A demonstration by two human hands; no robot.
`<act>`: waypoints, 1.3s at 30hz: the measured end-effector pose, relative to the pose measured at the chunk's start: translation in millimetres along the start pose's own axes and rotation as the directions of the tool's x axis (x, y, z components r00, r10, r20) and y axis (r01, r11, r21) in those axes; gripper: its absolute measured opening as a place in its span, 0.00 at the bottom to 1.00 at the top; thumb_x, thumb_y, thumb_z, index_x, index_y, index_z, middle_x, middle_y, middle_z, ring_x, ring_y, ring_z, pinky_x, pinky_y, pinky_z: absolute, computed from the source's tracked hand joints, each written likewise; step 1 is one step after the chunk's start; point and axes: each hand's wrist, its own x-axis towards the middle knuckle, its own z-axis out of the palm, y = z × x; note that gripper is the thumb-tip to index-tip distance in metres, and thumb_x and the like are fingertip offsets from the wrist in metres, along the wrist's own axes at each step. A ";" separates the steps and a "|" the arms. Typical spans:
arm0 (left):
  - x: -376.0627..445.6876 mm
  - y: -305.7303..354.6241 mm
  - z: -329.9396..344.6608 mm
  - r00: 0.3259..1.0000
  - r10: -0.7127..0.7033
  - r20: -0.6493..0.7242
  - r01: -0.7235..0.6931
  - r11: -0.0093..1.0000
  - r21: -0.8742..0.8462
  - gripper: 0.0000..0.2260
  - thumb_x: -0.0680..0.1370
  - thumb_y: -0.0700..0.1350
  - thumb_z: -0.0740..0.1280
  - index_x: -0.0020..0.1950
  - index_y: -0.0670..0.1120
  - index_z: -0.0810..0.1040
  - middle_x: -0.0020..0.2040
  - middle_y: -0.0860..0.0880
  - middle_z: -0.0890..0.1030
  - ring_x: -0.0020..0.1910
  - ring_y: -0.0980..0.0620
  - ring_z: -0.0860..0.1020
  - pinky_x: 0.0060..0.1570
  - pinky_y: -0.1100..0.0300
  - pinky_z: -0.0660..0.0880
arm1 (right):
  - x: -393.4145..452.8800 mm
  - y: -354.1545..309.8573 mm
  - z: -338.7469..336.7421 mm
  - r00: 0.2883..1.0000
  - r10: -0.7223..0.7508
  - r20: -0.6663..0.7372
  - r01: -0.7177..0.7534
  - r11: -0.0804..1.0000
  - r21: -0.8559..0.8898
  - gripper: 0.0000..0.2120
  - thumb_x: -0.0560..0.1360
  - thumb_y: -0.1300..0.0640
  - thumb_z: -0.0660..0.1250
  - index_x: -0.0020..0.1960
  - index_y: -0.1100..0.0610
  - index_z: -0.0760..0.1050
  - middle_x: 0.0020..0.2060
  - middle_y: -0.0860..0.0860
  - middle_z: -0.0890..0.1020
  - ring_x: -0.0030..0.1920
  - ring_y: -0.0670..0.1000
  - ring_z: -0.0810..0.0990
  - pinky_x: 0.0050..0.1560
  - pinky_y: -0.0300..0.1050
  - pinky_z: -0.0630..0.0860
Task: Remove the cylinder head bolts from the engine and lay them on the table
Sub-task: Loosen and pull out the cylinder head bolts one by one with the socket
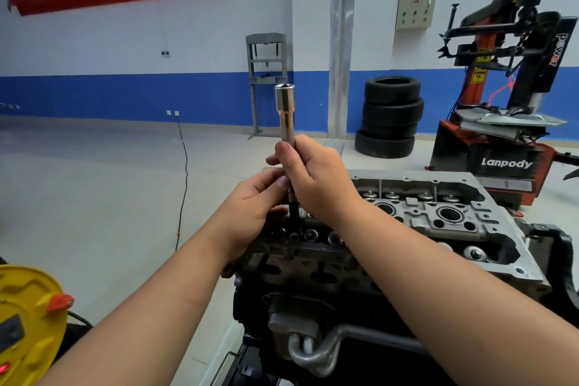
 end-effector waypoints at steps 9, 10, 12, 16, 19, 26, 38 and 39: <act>0.9 0.0 5.0 0.996 0.051 -0.066 -0.050 0.998 0.025 0.15 0.80 0.51 0.68 0.64 0.48 0.80 0.54 0.44 0.86 0.57 0.41 0.84 0.62 0.35 0.77 | -1.3 -0.9 -1.9 0.997 -0.048 -0.056 0.046 0.999 -0.029 0.12 0.81 0.52 0.66 0.46 0.61 0.76 0.37 0.55 0.81 0.40 0.55 0.80 0.43 0.58 0.77; 0.7 -0.3 3.6 0.999 0.031 -0.039 -0.030 0.999 0.028 0.14 0.82 0.52 0.65 0.66 0.50 0.80 0.55 0.46 0.87 0.58 0.44 0.84 0.64 0.36 0.77 | -1.1 -0.7 -1.7 0.999 -0.028 -0.041 0.027 0.999 -0.029 0.13 0.82 0.52 0.64 0.47 0.61 0.77 0.39 0.55 0.83 0.42 0.56 0.81 0.44 0.58 0.77; -0.1 -0.9 0.8 1.000 0.006 0.006 -0.006 1.000 0.028 0.16 0.83 0.56 0.60 0.66 0.53 0.80 0.56 0.49 0.87 0.59 0.48 0.84 0.66 0.41 0.77 | -1.4 0.5 -0.8 1.000 -0.013 -0.009 0.012 0.998 -0.056 0.13 0.84 0.52 0.60 0.50 0.60 0.77 0.43 0.53 0.85 0.45 0.52 0.83 0.47 0.57 0.79; 1.7 -4.6 1.1 0.997 0.076 -0.017 -0.076 0.997 0.026 0.16 0.82 0.55 0.64 0.65 0.51 0.81 0.52 0.49 0.87 0.52 0.49 0.86 0.52 0.49 0.82 | -1.4 -0.9 -0.2 0.999 -0.030 0.014 0.030 0.998 -0.051 0.14 0.83 0.49 0.60 0.52 0.59 0.77 0.44 0.52 0.84 0.44 0.52 0.82 0.46 0.56 0.79; 3.7 -6.2 5.9 0.988 0.130 -0.088 -0.124 0.990 0.069 0.11 0.83 0.49 0.66 0.65 0.50 0.80 0.49 0.52 0.87 0.48 0.54 0.86 0.46 0.59 0.80 | -1.0 -1.5 -1.6 0.996 -0.078 -0.054 0.075 0.996 -0.054 0.14 0.79 0.46 0.67 0.46 0.58 0.76 0.37 0.52 0.80 0.38 0.52 0.79 0.41 0.52 0.77; 0.1 -3.2 1.5 0.999 0.053 -0.011 -0.052 0.995 0.079 0.13 0.86 0.53 0.58 0.66 0.55 0.80 0.55 0.50 0.87 0.56 0.51 0.85 0.60 0.47 0.80 | -0.4 0.6 0.2 1.000 0.007 -0.004 -0.007 1.000 -0.019 0.13 0.82 0.48 0.58 0.48 0.55 0.76 0.45 0.51 0.85 0.45 0.48 0.83 0.46 0.50 0.80; 0.4 -6.3 0.1 0.999 0.048 -0.015 -0.047 0.998 0.032 0.13 0.85 0.54 0.60 0.62 0.57 0.83 0.54 0.49 0.87 0.56 0.48 0.85 0.61 0.43 0.79 | -1.1 2.1 0.7 1.000 0.002 0.003 -0.002 1.000 -0.026 0.14 0.83 0.50 0.59 0.51 0.59 0.78 0.45 0.52 0.85 0.45 0.50 0.83 0.47 0.54 0.79; 0.7 -6.6 -0.1 0.998 0.055 -0.007 -0.054 0.998 0.024 0.13 0.85 0.55 0.60 0.62 0.57 0.83 0.54 0.48 0.87 0.55 0.48 0.85 0.59 0.44 0.80 | -1.3 2.2 1.0 1.000 -0.002 0.017 0.002 1.000 -0.029 0.14 0.84 0.50 0.58 0.52 0.58 0.78 0.47 0.51 0.86 0.46 0.48 0.83 0.49 0.52 0.80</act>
